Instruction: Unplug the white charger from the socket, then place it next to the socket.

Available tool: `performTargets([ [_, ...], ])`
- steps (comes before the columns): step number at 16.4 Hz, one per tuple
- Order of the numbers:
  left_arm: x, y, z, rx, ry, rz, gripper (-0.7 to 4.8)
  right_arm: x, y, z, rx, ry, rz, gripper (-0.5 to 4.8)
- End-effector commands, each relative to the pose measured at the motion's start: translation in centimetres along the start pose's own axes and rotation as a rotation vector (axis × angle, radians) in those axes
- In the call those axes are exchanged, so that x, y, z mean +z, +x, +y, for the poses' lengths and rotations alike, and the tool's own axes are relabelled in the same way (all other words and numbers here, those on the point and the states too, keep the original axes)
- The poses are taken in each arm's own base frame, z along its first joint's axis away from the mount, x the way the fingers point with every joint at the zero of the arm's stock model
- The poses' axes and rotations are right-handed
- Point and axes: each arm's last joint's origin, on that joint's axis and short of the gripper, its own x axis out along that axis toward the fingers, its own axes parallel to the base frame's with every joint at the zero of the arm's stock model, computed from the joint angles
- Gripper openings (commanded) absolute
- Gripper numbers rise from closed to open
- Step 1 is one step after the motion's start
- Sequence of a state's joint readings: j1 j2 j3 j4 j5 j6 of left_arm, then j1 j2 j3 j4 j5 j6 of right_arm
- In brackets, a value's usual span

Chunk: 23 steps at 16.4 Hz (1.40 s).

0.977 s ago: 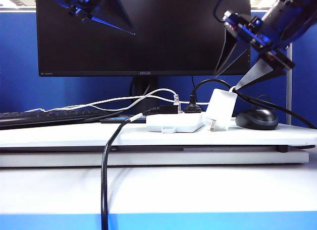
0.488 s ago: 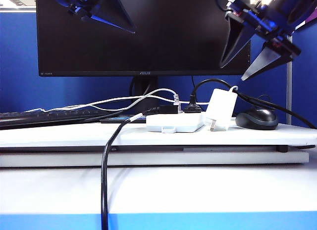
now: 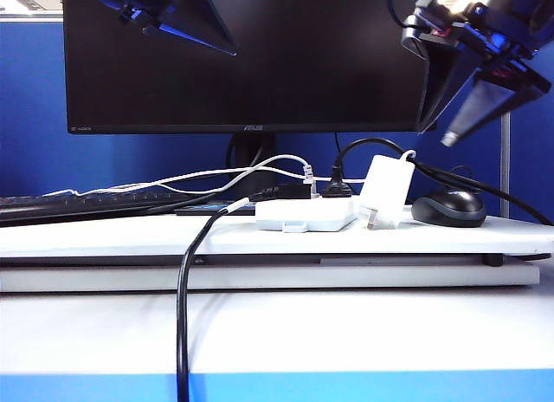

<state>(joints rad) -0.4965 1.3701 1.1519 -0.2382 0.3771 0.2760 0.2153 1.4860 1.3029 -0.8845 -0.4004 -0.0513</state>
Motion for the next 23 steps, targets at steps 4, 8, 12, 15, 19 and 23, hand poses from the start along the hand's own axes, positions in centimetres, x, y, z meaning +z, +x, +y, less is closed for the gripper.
performTargets([
  [4,0.4,-0.3,0.0,0.001,0.006,-0.021,-0.05,0.5,0.2,0.2,0.021,-0.029,-0.041,-0.06],
  [8,0.4,-0.3,0.0,0.001,0.006,-0.021,-0.05,1.0,2.6,-0.8,0.025,-0.014,-0.011,-0.06],
  [12,0.4,-0.3,0.0,0.001,0.005,-0.020,-0.05,1.7,5.5,-1.3,0.034,-0.027,-0.004,-0.06],
  [15,0.4,-0.3,0.0,0.001,0.005,-0.019,-0.05,2.2,6.0,-1.6,0.032,-0.024,-0.044,-0.06],
  [19,0.4,-0.3,0.0,0.001,0.005,-0.018,-0.05,2.2,4.9,-0.9,0.106,-0.008,-0.010,-0.06],
  [23,0.4,-0.3,0.0,0.002,0.006,-0.020,-0.05,2.5,1.6,0.6,0.111,-0.052,-0.077,-0.06],
])
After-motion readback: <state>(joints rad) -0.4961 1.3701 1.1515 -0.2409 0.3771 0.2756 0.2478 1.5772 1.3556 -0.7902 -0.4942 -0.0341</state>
